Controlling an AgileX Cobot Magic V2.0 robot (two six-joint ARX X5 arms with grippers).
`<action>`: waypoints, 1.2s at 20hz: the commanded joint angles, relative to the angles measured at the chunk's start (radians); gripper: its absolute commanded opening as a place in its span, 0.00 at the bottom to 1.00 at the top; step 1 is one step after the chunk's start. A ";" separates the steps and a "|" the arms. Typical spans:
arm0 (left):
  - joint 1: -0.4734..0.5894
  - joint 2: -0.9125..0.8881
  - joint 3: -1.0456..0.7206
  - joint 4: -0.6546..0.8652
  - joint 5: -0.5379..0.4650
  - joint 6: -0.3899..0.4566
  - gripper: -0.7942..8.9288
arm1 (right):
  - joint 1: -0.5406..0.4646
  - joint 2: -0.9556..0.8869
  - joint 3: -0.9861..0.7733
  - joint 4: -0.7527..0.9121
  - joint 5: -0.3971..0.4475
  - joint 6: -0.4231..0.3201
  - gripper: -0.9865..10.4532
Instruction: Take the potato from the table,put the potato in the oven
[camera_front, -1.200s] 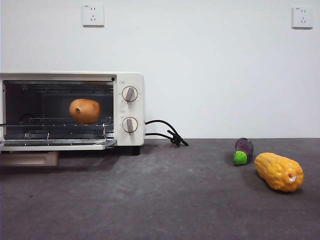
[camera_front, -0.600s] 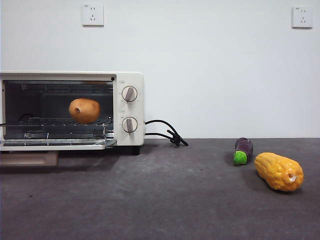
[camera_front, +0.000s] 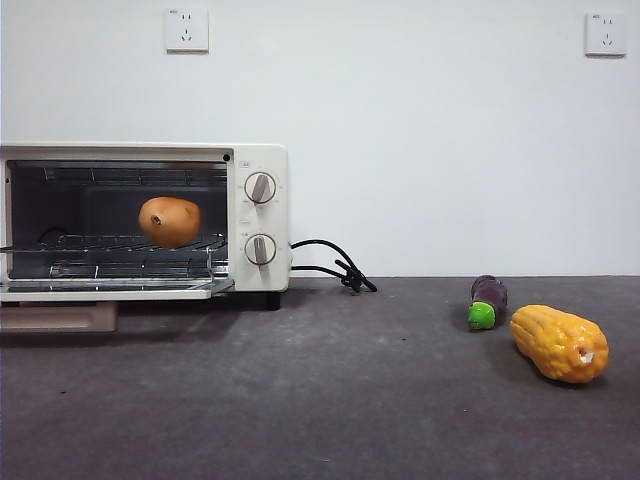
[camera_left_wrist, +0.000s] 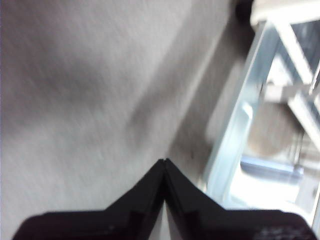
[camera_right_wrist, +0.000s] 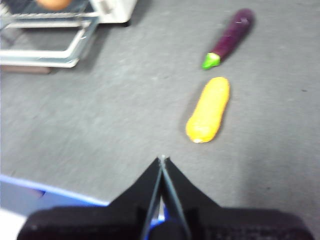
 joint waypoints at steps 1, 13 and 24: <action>-0.034 0.008 -0.005 -0.078 -0.022 0.082 0.07 | 0.025 0.000 0.004 -0.023 0.027 -0.018 0.08; -0.106 0.010 -0.005 -0.065 -0.034 0.092 0.07 | 0.037 -0.001 0.006 -0.023 0.050 -0.018 0.08; -0.119 0.010 -0.004 -0.061 0.111 0.068 0.07 | 0.037 0.000 0.006 -0.023 0.049 -0.011 0.08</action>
